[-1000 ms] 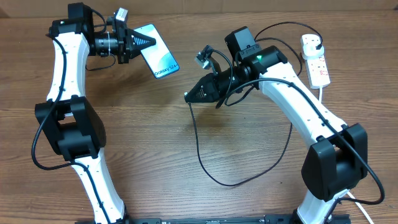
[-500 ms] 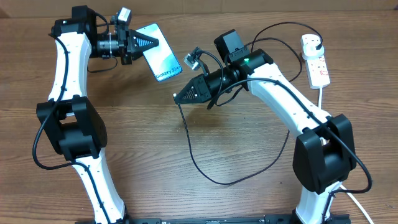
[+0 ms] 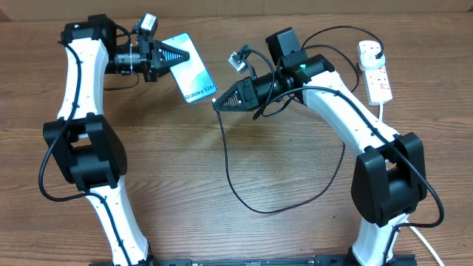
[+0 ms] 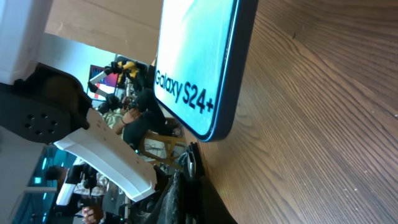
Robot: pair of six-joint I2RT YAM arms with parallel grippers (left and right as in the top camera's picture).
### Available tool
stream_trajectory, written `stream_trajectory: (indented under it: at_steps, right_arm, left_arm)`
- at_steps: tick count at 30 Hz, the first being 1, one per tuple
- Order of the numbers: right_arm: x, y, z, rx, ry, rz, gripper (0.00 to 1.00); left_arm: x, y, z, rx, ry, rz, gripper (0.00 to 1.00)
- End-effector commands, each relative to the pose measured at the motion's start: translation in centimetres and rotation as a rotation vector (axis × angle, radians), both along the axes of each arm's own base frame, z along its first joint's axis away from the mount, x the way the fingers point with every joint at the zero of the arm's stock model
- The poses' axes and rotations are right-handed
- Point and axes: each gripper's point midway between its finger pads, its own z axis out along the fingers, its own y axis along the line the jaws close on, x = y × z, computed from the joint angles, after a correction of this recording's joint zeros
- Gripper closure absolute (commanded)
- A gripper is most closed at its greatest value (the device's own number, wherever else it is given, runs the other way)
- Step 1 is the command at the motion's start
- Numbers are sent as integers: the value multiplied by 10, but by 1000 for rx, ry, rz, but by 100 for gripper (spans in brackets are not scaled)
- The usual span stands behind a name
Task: Plug charger to phone and switch on socket
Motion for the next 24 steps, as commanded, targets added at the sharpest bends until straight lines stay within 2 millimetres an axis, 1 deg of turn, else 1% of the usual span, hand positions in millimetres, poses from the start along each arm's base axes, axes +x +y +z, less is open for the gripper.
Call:
stream_trajectory:
  at_steps: [1, 11, 16, 24]
  right_arm:
    - [-4, 3, 1, 29, 26, 22, 96]
    - [-5, 3, 1, 40, 36, 30, 96]
    - [-6, 5, 1, 39, 38, 34, 96]
    - [-8, 6, 2, 45, 41, 40, 96]
  left_arm:
    - [-1, -8, 16, -47, -79, -19, 96]
    - [-2, -16, 18, -56, -85, -37, 96]
    - [-1, -17, 24, -91, -98, -34, 96]
    - [0, -17, 25, -97, -108, -34, 96]
